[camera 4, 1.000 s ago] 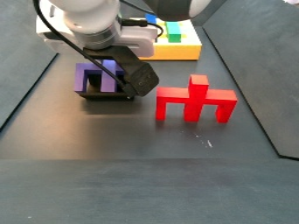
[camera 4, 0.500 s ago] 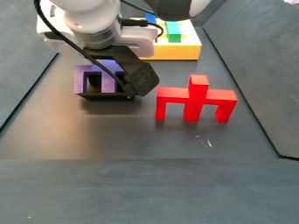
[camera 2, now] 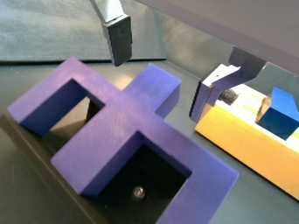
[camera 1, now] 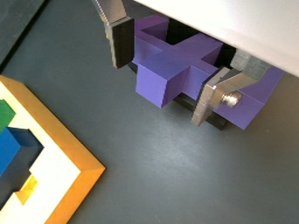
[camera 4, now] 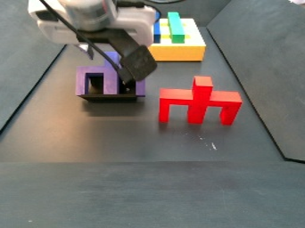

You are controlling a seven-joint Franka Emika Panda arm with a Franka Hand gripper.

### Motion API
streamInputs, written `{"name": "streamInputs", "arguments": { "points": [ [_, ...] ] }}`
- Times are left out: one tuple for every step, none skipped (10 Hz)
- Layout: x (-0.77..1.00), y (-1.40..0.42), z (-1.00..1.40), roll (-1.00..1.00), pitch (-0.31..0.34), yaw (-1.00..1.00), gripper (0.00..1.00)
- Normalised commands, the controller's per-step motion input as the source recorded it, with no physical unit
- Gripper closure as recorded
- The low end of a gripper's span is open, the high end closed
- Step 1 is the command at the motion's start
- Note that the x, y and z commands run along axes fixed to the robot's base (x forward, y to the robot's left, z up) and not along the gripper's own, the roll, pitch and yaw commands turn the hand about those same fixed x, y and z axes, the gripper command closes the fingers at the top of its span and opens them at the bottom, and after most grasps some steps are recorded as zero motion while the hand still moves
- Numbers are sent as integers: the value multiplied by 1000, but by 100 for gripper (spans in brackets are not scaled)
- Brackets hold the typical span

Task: Pick up the purple object. Move up. Place the purple object on the fixture. Regrasp the purple object. Move to above the board. Insert the purple object.
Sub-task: Regrasp the purple object.

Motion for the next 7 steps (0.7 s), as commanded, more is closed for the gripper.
{"name": "streamInputs", "arguments": {
  "points": [
    [91,-106,257,557,0,0,0],
    [146,-109,189,686,0,0,0],
    [103,-140,157,863,0,0,0],
    [71,-166,203,1000,0,0,0],
    [14,-149,166,1000,-31,40,0],
    [0,-157,103,1000,-31,31,0],
    [3,-163,111,1000,-14,40,0]
  ]
}}
